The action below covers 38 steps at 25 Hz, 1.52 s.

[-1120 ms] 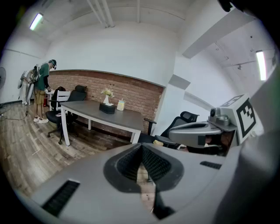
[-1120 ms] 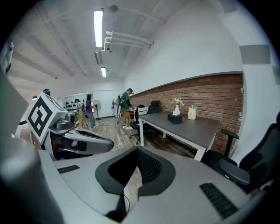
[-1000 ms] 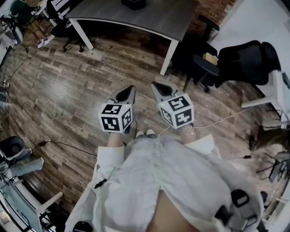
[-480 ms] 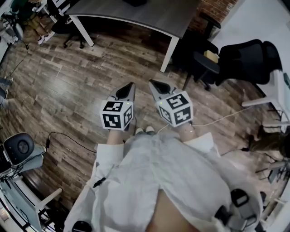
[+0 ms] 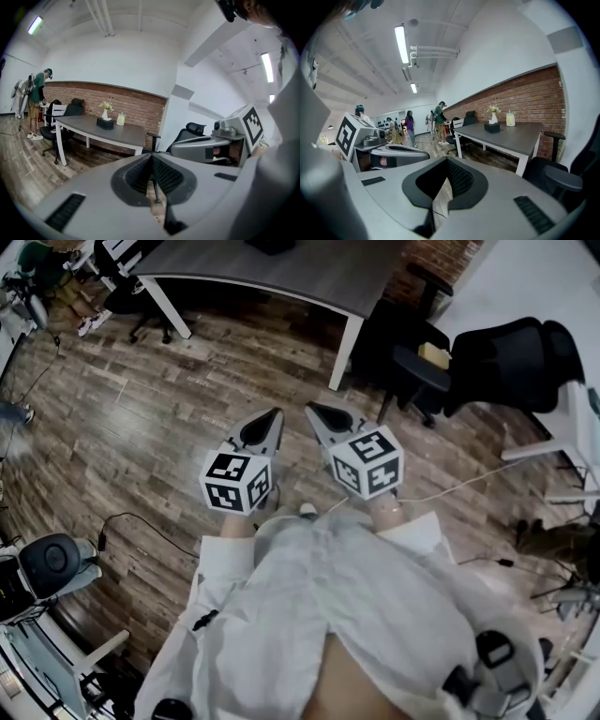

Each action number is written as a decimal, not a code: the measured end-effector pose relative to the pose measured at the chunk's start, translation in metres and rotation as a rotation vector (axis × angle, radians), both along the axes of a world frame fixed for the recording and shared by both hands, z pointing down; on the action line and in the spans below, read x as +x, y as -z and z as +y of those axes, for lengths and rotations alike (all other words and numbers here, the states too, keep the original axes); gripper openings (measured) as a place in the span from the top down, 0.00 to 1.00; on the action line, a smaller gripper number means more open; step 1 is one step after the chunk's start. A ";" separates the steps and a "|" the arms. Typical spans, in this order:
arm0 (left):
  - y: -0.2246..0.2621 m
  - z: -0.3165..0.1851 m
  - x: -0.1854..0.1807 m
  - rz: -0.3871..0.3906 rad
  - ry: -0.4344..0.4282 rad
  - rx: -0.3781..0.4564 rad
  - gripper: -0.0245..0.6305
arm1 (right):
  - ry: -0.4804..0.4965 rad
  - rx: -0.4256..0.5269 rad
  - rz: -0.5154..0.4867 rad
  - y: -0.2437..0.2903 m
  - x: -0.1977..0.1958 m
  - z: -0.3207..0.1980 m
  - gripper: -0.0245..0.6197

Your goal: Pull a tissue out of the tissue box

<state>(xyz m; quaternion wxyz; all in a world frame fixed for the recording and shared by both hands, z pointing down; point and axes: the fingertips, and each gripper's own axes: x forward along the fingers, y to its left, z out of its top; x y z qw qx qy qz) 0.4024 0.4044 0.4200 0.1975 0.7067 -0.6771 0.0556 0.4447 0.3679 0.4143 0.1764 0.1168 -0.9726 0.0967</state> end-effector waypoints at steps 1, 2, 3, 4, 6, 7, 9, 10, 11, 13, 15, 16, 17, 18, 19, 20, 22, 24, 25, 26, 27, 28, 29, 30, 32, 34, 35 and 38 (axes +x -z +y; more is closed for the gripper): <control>-0.001 -0.001 0.001 -0.007 0.014 -0.006 0.96 | -0.007 0.005 0.000 -0.001 0.002 -0.003 0.96; -0.002 -0.002 0.000 -0.019 0.032 -0.013 0.96 | -0.011 0.015 -0.001 -0.002 0.005 -0.004 0.96; -0.003 -0.002 -0.001 -0.033 0.051 -0.019 0.96 | -0.009 0.022 -0.004 -0.003 0.006 -0.005 0.96; -0.002 -0.003 -0.003 -0.043 0.066 -0.020 0.96 | 0.000 0.023 -0.008 -0.004 0.008 -0.005 0.95; 0.000 -0.007 -0.006 -0.043 0.083 -0.017 0.95 | 0.019 0.004 -0.013 -0.007 0.008 -0.007 0.95; 0.001 -0.008 -0.008 -0.039 0.086 -0.019 0.95 | 0.022 -0.005 -0.014 -0.008 0.007 -0.009 0.95; -0.001 -0.009 -0.013 -0.032 0.090 -0.025 0.95 | 0.017 -0.015 -0.014 -0.012 0.002 -0.014 0.95; -0.002 -0.010 -0.016 -0.030 0.092 -0.028 0.95 | 0.014 -0.017 -0.014 -0.013 -0.001 -0.017 0.95; -0.003 -0.012 -0.021 -0.030 0.093 -0.030 0.95 | 0.013 -0.017 -0.015 -0.013 -0.006 -0.019 0.95; -0.005 -0.018 -0.033 -0.031 0.093 -0.032 0.95 | 0.014 -0.015 -0.017 -0.011 -0.018 -0.026 0.95; -0.006 -0.026 -0.045 -0.027 0.087 -0.034 0.95 | 0.015 -0.007 -0.020 -0.008 -0.032 -0.033 0.95; -0.007 -0.031 -0.052 -0.023 0.080 -0.034 0.94 | 0.015 -0.002 -0.023 -0.007 -0.039 -0.037 0.95; -0.007 -0.037 -0.060 -0.018 0.072 -0.036 0.90 | 0.013 0.002 -0.026 -0.005 -0.047 -0.042 0.95; -0.007 -0.043 -0.068 -0.015 0.066 -0.036 0.85 | 0.009 0.007 -0.027 -0.004 -0.055 -0.048 0.95; -0.007 -0.050 -0.077 -0.013 0.062 -0.035 0.84 | 0.003 0.011 -0.025 -0.004 -0.063 -0.054 0.94; -0.006 -0.056 -0.087 -0.012 0.060 -0.032 0.84 | -0.003 0.014 -0.023 -0.004 -0.072 -0.060 0.92; -0.003 -0.068 -0.109 -0.013 0.059 -0.025 0.84 | -0.014 0.023 -0.017 -0.004 -0.090 -0.073 0.86; 0.002 -0.081 -0.134 -0.017 0.052 -0.018 0.84 | -0.030 0.036 -0.015 0.000 -0.113 -0.087 0.84; 0.005 -0.088 -0.148 -0.020 0.047 -0.014 0.84 | -0.041 0.043 -0.016 0.003 -0.126 -0.095 0.83; 0.008 -0.094 -0.162 -0.024 0.041 -0.009 0.84 | -0.052 0.050 -0.018 0.007 -0.140 -0.103 0.82; 0.012 -0.101 -0.176 -0.029 0.036 -0.004 0.84 | -0.059 0.057 -0.022 0.011 -0.154 -0.109 0.82; 0.014 -0.107 -0.189 -0.032 0.031 0.001 0.84 | -0.065 0.065 -0.026 0.014 -0.168 -0.115 0.81; 0.016 -0.113 -0.203 -0.031 0.027 0.007 0.84 | -0.070 0.071 -0.029 0.016 -0.181 -0.120 0.81; 0.016 -0.119 -0.216 -0.028 0.023 0.013 0.84 | -0.076 0.075 -0.031 0.017 -0.193 -0.125 0.81; 0.018 -0.130 -0.239 -0.022 0.011 0.023 0.84 | -0.093 0.084 -0.033 0.018 -0.215 -0.134 0.81; 0.016 -0.140 -0.256 -0.029 -0.009 0.020 0.84 | -0.115 0.090 -0.034 0.018 -0.232 -0.142 0.81; 0.014 -0.144 -0.262 -0.040 -0.021 0.012 0.84 | -0.127 0.087 -0.031 0.016 -0.238 -0.145 0.81; 0.002 -0.155 -0.273 -0.078 -0.054 -0.018 0.84 | -0.144 0.062 -0.008 0.003 -0.253 -0.156 0.81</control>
